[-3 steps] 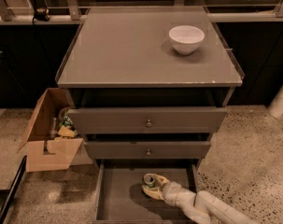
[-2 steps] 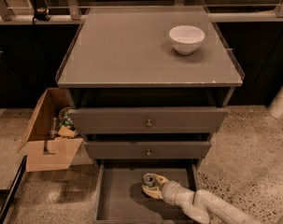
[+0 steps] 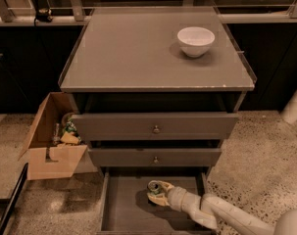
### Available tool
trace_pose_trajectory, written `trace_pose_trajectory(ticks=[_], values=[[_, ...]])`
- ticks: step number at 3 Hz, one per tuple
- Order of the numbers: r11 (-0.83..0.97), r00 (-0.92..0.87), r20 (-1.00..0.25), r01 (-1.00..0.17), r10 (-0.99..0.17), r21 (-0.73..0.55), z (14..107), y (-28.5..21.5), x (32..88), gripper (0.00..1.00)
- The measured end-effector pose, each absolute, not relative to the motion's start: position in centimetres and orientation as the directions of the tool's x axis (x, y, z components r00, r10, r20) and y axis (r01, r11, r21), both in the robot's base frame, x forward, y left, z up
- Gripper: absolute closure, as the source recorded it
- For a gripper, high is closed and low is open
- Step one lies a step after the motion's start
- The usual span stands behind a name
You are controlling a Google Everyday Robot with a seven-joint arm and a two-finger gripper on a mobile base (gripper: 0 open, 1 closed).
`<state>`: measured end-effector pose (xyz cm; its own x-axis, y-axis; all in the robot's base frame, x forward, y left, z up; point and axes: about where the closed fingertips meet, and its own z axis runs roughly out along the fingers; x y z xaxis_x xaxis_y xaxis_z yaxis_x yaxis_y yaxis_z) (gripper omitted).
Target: Place green can into bottom drawer
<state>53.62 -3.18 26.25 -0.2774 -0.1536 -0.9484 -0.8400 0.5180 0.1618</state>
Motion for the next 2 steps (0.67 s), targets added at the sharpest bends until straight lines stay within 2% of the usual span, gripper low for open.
trace_pose_trajectory(ticks=[2], values=[[0.518,-0.339,-0.926,-0.829,-0.166,0.21,23.2,-2.9,53.7,1.0]])
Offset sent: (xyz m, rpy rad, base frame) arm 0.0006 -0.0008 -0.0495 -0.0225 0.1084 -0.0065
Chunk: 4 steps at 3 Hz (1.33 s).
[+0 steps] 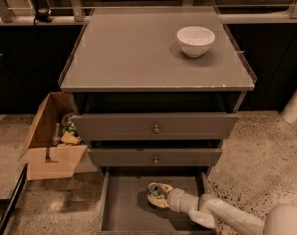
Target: Place green can into bottom drawer
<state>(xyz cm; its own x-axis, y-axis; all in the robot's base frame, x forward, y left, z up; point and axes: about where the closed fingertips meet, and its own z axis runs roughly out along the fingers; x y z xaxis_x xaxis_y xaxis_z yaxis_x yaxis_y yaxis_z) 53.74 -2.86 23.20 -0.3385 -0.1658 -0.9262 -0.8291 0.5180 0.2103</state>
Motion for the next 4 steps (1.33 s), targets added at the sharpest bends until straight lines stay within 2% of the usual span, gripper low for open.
trace_pose_trajectory(ticks=[2,3,4], values=[[0.521,-0.365,-0.915,-0.822,-0.169,0.232,21.97,-2.8,53.67,1.0],[0.521,-0.365,-0.915,-0.822,-0.169,0.232,21.97,-2.8,53.67,0.82],[0.521,-0.365,-0.915,-0.822,-0.169,0.232,21.97,-2.8,53.67,0.58]])
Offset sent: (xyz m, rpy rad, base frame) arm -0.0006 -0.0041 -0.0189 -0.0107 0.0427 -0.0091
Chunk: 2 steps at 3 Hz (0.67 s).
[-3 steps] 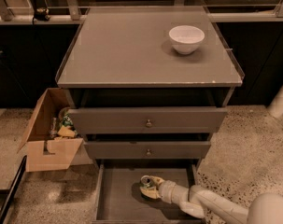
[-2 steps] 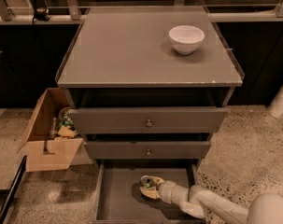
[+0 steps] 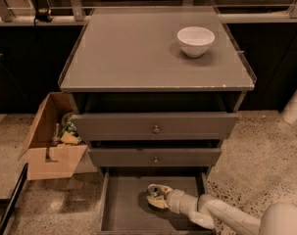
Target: Place green can into bottom drawer
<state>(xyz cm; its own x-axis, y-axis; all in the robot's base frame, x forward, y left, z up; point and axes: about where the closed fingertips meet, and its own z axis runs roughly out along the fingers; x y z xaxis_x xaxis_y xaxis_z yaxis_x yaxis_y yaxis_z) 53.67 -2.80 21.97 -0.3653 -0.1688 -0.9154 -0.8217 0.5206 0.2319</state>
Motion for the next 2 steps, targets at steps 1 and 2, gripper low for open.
trace_pose_trajectory(ticks=[1,2], values=[[0.521,-0.365,-0.915,-0.822,-0.169,0.232,21.97,-2.79,53.67,0.35],[0.521,-0.365,-0.915,-0.822,-0.169,0.232,21.97,-2.79,53.67,0.11]])
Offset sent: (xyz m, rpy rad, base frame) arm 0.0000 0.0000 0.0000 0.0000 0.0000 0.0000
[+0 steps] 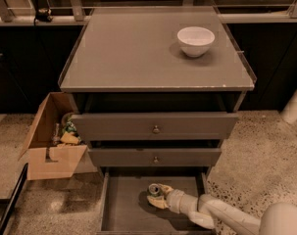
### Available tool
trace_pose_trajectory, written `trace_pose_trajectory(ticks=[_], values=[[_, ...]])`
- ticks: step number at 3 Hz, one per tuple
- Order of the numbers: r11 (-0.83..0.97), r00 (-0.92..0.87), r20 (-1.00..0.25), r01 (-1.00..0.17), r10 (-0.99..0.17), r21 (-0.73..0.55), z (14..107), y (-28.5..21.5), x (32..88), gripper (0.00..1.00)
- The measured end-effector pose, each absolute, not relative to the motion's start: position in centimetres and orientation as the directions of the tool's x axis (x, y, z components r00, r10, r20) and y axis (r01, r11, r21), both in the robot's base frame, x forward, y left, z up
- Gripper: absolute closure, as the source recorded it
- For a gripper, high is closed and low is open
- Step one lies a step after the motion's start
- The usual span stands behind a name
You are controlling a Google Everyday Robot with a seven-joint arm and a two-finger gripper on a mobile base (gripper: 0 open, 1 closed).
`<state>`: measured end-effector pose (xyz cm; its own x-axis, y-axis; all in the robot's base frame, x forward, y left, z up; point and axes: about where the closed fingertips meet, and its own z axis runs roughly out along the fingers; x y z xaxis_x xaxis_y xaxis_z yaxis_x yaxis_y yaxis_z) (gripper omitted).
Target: Place green can into bottom drawer
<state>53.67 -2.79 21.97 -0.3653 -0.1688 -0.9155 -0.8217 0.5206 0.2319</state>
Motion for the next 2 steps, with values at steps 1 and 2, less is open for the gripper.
trace_pose_trajectory(ticks=[1,2], values=[[0.52,-0.365,-0.915,-0.822,-0.169,0.232,21.97,-2.77,53.67,0.0],[0.52,-0.365,-0.915,-0.822,-0.169,0.232,21.97,-2.77,53.67,0.0]])
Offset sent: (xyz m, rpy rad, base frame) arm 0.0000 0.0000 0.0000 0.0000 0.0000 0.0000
